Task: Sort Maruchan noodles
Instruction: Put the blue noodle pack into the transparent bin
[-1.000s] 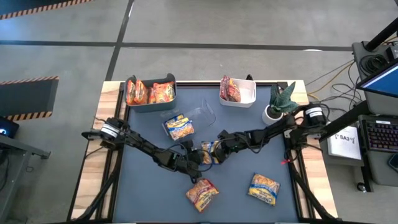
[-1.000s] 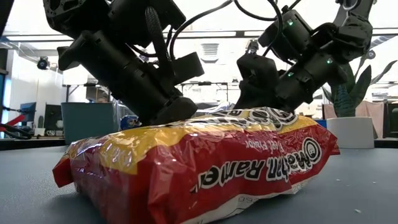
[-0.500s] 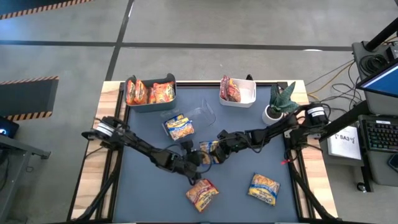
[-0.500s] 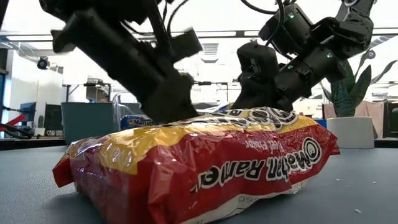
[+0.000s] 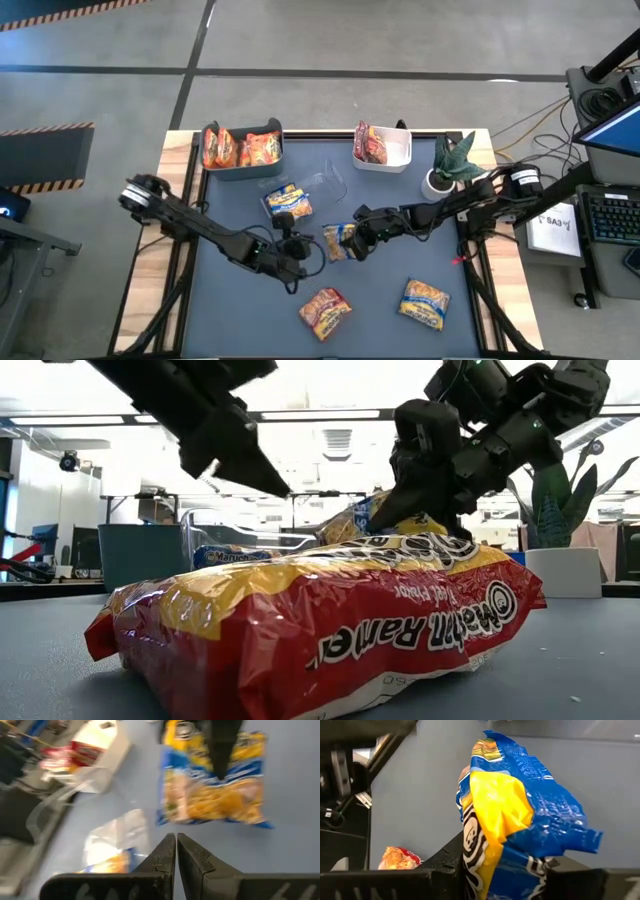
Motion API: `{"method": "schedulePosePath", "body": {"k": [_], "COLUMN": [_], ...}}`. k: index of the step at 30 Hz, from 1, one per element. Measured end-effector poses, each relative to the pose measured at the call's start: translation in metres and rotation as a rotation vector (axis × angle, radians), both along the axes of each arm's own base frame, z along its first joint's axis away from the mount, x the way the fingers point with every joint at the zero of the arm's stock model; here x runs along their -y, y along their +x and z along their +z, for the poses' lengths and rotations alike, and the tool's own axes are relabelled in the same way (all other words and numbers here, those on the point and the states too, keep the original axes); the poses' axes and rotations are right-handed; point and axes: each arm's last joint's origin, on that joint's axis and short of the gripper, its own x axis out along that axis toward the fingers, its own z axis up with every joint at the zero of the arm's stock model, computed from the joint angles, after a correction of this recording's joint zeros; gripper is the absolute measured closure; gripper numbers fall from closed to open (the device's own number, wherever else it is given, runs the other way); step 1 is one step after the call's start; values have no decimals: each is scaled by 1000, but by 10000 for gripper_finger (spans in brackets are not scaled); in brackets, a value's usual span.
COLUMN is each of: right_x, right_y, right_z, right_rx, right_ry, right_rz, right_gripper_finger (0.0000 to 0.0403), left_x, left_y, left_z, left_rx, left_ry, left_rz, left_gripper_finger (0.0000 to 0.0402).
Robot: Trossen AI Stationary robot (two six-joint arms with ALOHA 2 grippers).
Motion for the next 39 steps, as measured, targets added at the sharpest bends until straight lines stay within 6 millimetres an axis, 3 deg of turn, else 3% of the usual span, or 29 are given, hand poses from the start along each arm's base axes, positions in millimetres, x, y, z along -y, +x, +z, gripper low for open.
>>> {"method": "schedulePosePath", "body": {"k": [8,14,23,31,34,39], "right_x": [0,-2,2,25,41,69], "right_y": [0,14,44,62,70,86], "right_z": [12,35,94,155,162,144], "right_rx": [45,125,24,-59,-73,-152], "right_ry": [-17,-66,-303,-554,-585,-619], "right_rz": [13,44,22,-73,-104,-173], "right_gripper_finger": [287,290,291,291,291,291], "left_x": [-19,-35,-51,-55,-54,-54], "left_y": [-39,-73,-106,-115,-115,-114], "left_z": [26,33,46,47,46,44], "left_rx": [73,161,303,319,315,303], "left_ry": [40,43,14,8,9,14], "left_rz": [60,99,112,112,110,107], "left_gripper_finger": [401,401,401,402,402,401]}}
